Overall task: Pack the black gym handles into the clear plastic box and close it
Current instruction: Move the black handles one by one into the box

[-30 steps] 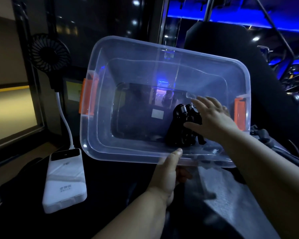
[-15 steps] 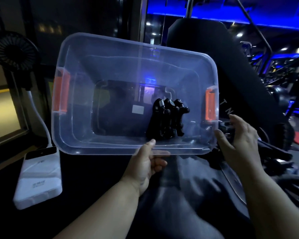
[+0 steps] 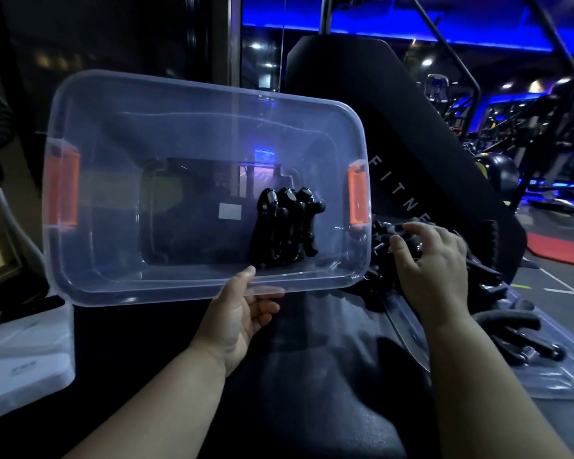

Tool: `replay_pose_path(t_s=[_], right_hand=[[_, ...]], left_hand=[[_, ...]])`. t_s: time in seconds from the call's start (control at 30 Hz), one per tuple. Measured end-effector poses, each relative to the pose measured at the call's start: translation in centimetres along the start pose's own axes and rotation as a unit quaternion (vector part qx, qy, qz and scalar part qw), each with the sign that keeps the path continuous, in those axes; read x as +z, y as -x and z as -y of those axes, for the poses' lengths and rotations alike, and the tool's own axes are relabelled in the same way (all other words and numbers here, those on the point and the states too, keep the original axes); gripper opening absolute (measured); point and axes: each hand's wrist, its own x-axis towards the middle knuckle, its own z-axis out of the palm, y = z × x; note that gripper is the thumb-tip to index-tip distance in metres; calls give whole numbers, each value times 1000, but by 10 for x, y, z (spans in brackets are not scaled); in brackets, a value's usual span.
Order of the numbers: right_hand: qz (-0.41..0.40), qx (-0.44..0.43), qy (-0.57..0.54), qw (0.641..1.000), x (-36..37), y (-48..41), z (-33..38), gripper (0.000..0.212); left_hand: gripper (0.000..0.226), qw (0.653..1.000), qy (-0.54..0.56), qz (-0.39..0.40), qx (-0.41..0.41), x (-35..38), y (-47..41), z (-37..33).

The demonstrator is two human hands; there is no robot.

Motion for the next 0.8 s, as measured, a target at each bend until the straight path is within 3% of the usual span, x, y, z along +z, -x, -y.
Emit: replay_pose_path(t_s=[0.1, 0.3, 0.4, 0.8], right_hand=[[-13, 15, 57, 998, -5, -7, -4, 34], [122, 53, 185, 974, -16, -11, -32, 60], [142, 75, 220, 962, -21, -8, -46, 65], [91, 129, 149, 976, -25, 10, -55, 56]], left_hand=[[58, 1000, 0, -4, 0, 1, 1, 0], [60, 1000, -9, -3, 4, 0, 1, 1], [59, 1000, -8, -2, 3, 0, 0, 2], [56, 1000, -13, 1, 13, -3, -2, 6]])
